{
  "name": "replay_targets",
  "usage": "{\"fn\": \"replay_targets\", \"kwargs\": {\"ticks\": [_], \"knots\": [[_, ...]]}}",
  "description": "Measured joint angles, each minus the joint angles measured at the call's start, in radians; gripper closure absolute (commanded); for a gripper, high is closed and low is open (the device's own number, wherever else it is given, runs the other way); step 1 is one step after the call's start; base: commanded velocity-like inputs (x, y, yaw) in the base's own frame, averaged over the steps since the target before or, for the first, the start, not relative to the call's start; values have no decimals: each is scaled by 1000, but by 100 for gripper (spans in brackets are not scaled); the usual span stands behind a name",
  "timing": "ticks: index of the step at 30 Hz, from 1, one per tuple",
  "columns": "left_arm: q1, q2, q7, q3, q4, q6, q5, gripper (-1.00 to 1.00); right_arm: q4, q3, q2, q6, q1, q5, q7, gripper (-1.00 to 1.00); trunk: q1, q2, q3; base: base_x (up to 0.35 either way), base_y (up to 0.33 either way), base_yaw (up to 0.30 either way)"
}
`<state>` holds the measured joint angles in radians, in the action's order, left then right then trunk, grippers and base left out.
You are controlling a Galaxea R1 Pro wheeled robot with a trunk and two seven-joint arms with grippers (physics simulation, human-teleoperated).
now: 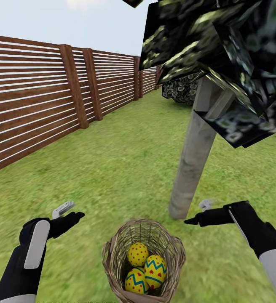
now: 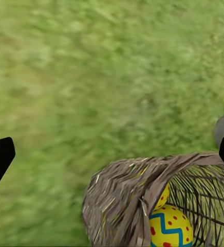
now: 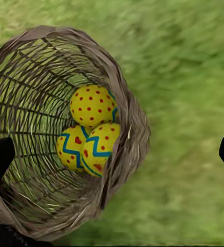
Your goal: Take the three Easter eggs out of the wicker basket on the lawn in the garden, then place them on the lawn next to a single tree (choose any tree) so that all three eggs are next to the same tree and none are left in the basket.
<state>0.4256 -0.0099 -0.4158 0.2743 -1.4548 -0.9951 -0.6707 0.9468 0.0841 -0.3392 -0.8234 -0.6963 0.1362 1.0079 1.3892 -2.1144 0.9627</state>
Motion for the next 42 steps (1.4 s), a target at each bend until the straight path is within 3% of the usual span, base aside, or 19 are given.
{"fn": "replay_targets", "kwargs": {"ticks": [6, 8, 10, 15, 18, 20, 21, 23, 26, 28, 36, 42], "knots": [[0, 0, 0, 0, 0, -1, 0, -100, 67, 64, 25, 0, 1, 2, -18, -100, 0, 0, 0, 0, 0, 9], [0, 0, 0, 0, 0, -1, 0, -100, 84, 132, 36, 0, 1, 20, -24, -100, 0, 0, 0, 0, 0, 1], [0, 1, 0, 0, 0, -2, 0, -100, 97, 237, 51, 0, 1, 57, -33, -100, 0, 0, 0, 0, 0, 0], [0, 1, 0, 0, 0, -2, 0, -100, 132, 328, 99, -1, 1, 100, -60, -100, 0, 0, 0, 0, 0, 0], [0, 1, 0, 0, 0, -2, 0, -100, 141, 404, 146, -2, 1, 178, -94, -100, 0, 0, 0, 0, 0, 0], [0, 1, 0, 0, 0, -2, 0, -100, 141, 474, 187, -3, 1, 276, -113, -100, 0, 0, 0, 0, 0, 0], [0, 1, 0, 0, 0, -2, 0, -100, 139, 492, 205, -3, 1, 312, -116, -100, 0, 0, 0, 0, 0, 0], [0, 2, 0, 0, 0, -2, 0, -100, 134, 509, 238, -3, 1, 362, -120, -100, 0, 0, 0, 0, 0, 0], [0, 2, 0, 0, 0, -2, 0, -100, 124, 522, 277, -2, 1, 396, -124, -100, 0, 0, 0, 0, 0, 0], [0, 2, 0, -1, 0, -2, 0, -100, 112, 533, 289, -1, 2, 405, -130, -100, 0, 0, 0, 0, 0, 67], [0, 1, 0, -2, 0, -2, 0, -100, 76, 550, 306, -1, 2, 402, -189, -100, 0, 0, 2, 0, 0, 43], [0, 1, 0, -2, 0, -2, 0, -100, 4, 550, 349, 4, 2, 394, -348, -100, 0, 0, 2, 0, 0, 1]]}}
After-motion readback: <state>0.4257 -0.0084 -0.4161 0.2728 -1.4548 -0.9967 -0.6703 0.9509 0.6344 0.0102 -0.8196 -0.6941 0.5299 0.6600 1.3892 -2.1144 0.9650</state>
